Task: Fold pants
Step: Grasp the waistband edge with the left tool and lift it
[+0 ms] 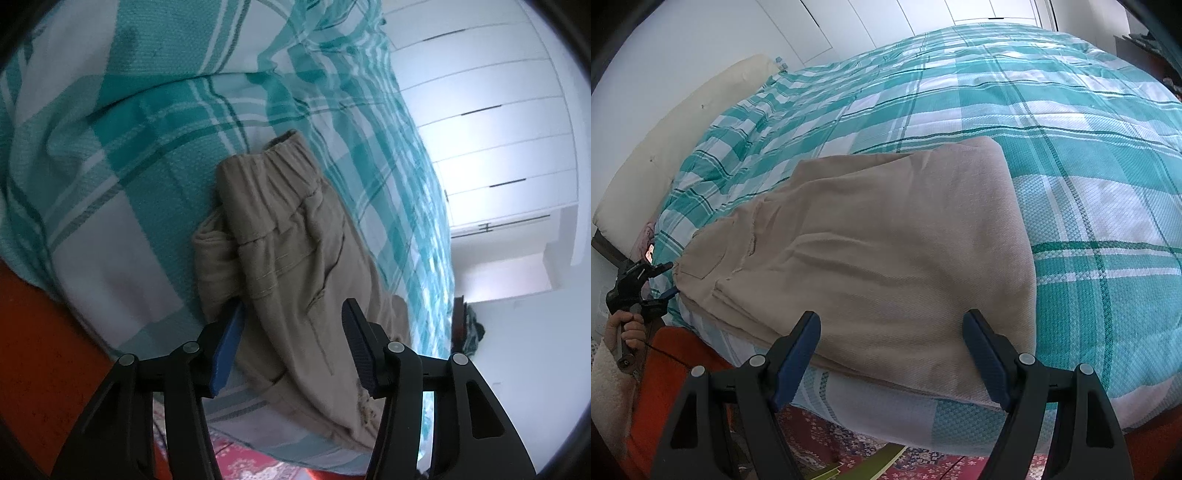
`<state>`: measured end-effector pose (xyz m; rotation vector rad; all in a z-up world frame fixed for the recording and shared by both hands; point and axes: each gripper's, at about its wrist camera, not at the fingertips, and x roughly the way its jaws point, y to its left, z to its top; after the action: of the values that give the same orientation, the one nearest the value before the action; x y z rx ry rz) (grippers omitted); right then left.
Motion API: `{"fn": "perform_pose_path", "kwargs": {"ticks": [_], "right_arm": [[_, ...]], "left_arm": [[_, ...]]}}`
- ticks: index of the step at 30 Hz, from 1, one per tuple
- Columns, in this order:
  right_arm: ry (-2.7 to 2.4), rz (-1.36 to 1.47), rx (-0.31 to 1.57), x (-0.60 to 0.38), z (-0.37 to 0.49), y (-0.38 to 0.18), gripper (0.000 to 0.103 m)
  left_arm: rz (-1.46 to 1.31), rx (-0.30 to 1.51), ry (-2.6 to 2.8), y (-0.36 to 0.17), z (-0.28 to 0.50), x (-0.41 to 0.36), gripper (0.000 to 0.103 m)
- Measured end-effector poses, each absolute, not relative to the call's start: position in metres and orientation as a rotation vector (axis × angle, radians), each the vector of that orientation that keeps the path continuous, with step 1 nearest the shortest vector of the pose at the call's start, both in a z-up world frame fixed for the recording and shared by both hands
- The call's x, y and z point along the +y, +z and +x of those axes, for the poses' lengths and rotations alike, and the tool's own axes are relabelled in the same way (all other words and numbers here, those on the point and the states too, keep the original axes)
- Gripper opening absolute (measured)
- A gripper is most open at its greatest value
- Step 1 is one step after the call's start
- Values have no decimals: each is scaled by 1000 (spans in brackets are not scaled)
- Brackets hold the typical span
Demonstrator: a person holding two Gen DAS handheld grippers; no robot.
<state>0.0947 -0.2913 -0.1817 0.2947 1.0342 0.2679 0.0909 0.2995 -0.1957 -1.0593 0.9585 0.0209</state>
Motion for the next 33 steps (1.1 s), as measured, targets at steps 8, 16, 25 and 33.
{"fn": "perform_pose_path", "kwargs": {"ticks": [8, 16, 25, 33], "right_arm": [[271, 284, 1034, -291, 94, -182, 81], [269, 274, 1034, -288, 95, -182, 84], [272, 282, 1034, -286, 96, -182, 85], [282, 289, 1032, -290, 95, -182, 85]], "left_arm": [[-1041, 939, 3, -202, 89, 295, 14], [-980, 849, -80, -169, 82, 283, 3], [-973, 937, 29, -201, 69, 296, 2], [-1126, 824, 32, -177, 45, 334, 45]]}}
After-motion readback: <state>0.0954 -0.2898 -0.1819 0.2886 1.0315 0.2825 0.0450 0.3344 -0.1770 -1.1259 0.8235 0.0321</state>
